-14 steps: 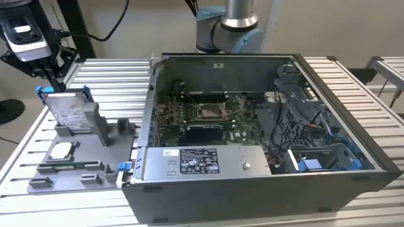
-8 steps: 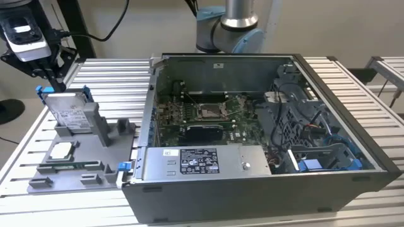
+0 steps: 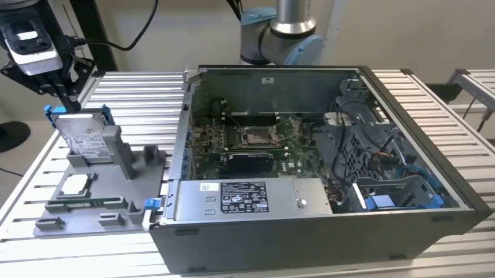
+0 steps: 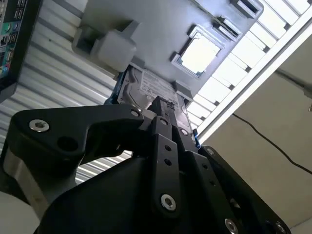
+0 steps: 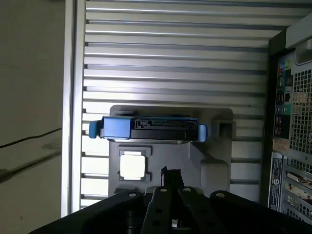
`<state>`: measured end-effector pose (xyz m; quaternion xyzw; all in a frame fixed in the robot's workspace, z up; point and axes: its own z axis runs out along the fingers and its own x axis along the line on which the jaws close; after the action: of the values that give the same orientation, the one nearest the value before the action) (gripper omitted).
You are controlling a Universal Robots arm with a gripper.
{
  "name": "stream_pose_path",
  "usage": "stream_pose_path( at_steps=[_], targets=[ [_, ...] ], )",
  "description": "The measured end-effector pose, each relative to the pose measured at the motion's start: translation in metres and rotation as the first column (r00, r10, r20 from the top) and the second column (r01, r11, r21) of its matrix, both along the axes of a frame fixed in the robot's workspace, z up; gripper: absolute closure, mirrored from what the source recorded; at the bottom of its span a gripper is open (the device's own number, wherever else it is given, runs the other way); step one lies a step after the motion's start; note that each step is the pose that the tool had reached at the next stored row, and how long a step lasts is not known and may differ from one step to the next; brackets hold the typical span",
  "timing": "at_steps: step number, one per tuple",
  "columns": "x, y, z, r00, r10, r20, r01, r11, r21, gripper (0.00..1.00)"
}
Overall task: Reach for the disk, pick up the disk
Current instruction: 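Reach for the disk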
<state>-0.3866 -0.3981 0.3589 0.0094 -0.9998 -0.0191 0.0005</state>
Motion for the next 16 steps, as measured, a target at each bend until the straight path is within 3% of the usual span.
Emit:
stream_pose_path(
  at_steps=[3,7,9,16],
  targets=[
    [-0.001,0.0058,-0.0001,1.0,0.0,0.0,0.0,1.0,0.0,1.0],
    [-0.005,0.0202,-0.0005,1.0,0.0,0.0,0.0,1.0,0.0,1.0],
    [-0.012,0.0251,-0.001,1.0,0.0,0.0,0.0,1.0,0.0,1.0],
    [-0.036,0.0314,-0.0034,1.0,0.001,0.0,-0.001,1.0,0.0,1.0]
  ],
)
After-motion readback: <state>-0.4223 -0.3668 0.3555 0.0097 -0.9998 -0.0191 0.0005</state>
